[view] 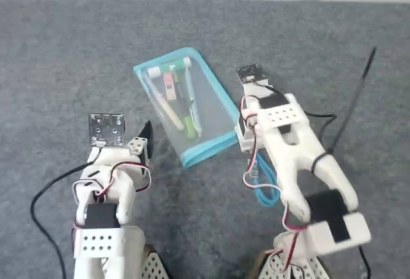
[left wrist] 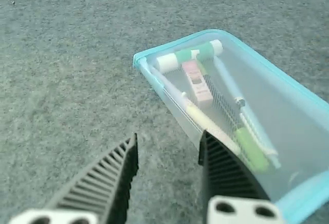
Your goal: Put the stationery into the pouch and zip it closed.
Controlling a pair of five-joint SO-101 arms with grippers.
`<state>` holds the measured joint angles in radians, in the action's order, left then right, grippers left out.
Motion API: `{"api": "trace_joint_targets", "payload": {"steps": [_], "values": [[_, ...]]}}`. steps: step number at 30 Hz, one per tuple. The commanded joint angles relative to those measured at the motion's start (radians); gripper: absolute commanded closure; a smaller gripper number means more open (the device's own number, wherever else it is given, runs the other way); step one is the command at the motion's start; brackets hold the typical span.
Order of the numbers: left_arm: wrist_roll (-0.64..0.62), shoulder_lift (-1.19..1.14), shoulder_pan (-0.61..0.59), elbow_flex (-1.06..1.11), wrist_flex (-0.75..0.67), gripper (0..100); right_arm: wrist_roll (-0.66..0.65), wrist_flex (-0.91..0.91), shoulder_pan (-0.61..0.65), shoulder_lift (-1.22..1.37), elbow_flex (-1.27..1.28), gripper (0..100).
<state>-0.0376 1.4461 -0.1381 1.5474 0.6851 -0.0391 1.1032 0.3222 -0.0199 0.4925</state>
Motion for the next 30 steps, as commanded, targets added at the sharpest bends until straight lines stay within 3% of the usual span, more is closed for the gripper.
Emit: {"api": "trace_joint_targets", "payload": {"steps": [1, 8, 12, 19, 22, 27, 30], "values": [[0.051, 0.011, 0.066, -0.027, -0.032, 82, -0.064, -0.041, -0.015, -0.163, 0.043, 99.1], [0.175, 0.011, 0.213, -0.024, 0.046, 82, -0.075, -0.028, -0.007, -0.472, 0.157, 99.2], [0.201, 0.011, 0.281, -0.025, 0.081, 73, -0.084, -0.016, 0.013, -0.619, 0.199, 99.2], [0.226, 0.011, 0.282, -0.022, 0.083, 70, -0.118, 0.094, 0.110, -0.765, 0.196, 99.2], [0.226, 0.011, 0.281, -0.022, 0.077, 71, -0.123, 0.114, 0.111, -0.794, 0.195, 99.2], [0.224, 0.009, 0.169, -0.018, 0.008, 75, -0.201, 0.142, 0.110, -0.805, 0.195, 99.2], [0.224, 0.009, 0.187, -0.018, 0.009, 75, -0.210, 0.148, 0.116, -0.805, 0.195, 99.2]]}}
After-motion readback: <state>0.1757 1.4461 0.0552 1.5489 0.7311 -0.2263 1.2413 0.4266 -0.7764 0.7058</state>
